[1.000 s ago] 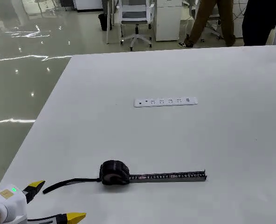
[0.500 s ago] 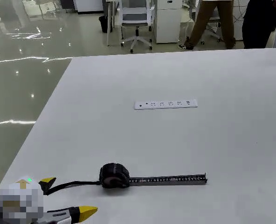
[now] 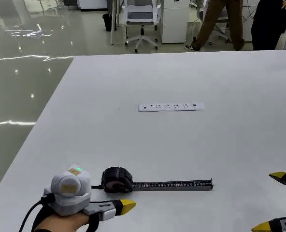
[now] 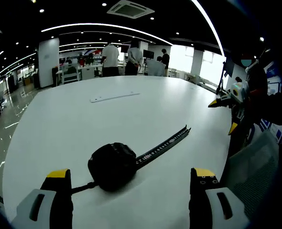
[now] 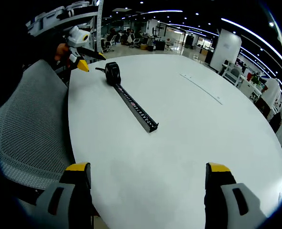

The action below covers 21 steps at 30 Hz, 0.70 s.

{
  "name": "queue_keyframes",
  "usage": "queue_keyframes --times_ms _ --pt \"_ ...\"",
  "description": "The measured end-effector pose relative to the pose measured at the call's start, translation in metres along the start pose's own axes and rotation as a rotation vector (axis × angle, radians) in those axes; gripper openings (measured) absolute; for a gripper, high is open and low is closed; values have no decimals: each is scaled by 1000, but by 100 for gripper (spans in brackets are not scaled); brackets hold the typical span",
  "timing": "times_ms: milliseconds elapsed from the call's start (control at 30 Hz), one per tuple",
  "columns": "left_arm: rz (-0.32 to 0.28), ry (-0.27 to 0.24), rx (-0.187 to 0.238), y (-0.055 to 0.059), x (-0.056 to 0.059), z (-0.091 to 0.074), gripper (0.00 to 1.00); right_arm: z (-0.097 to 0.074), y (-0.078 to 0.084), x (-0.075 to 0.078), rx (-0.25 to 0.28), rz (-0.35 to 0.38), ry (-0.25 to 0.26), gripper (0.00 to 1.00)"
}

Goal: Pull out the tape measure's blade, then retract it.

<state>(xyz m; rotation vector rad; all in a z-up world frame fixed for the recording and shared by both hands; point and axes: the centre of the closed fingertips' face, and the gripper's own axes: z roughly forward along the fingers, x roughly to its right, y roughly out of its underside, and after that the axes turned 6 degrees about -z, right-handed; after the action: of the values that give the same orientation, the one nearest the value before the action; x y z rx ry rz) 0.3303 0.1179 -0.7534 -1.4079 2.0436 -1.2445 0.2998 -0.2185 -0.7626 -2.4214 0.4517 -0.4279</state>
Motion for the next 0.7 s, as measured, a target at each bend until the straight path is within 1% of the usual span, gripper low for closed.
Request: queue_keyframes --times_ms 33,67,100,133,167,200,233,267,300,333,367,400,433,467,500,533,567,633,667,700 --pt "-25 -18 16 -4 -1 2 100 2 -1 1 -3 -6 -2 94" --pt "-52 -68 26 -6 -9 6 100 6 -4 3 -9 -20 -10 94" --pt "-73 -91 23 -4 -12 9 100 9 -6 5 -10 -28 -15 93" --pt "-103 -101 30 -3 -13 12 100 11 -8 6 -11 -37 -22 93" --pt "-141 -117 45 -1 -14 18 100 15 -11 7 -23 -48 -36 92" --pt "-152 -132 60 0 -17 20 100 18 -11 9 -36 -62 -47 92" --pt "-159 -149 67 3 -20 22 100 21 -10 12 -64 -100 -62 92" --pt "-190 -163 72 5 -22 24 100 24 -10 18 -70 -120 -62 92" --pt "-220 -178 77 6 -24 24 100 27 -12 20 -80 -139 -68 91" --pt "-224 -194 86 7 -28 25 100 30 -18 20 -77 -147 -78 90" --pt "-225 -205 92 6 -31 25 100 32 -22 20 -76 -152 -85 89" --pt "-214 -217 108 4 -33 25 100 37 -24 24 -82 -164 -98 89" --pt "-198 -226 114 3 -34 25 100 39 -26 26 -86 -170 -105 89" --pt "-156 -239 114 2 -35 26 100 44 -28 27 -90 -179 -114 88" --pt "-118 -239 104 2 -32 27 100 49 -30 28 -96 -198 -128 87" --pt "-122 -233 111 2 -29 28 100 53 -31 29 -103 -211 -141 86" --pt "-119 -232 123 -1 -27 30 100 58 -33 29 -112 -236 -167 84" --pt "-116 -234 138 -3 -25 32 100 65 -38 29 -116 -263 -186 79" --pt "-116 -224 152 -5 -22 34 100 71 -41 29 -119 -288 -201 77" --pt "-114 -212 159 -7 -19 35 100 74 -43 30 -122 -297 -209 75"
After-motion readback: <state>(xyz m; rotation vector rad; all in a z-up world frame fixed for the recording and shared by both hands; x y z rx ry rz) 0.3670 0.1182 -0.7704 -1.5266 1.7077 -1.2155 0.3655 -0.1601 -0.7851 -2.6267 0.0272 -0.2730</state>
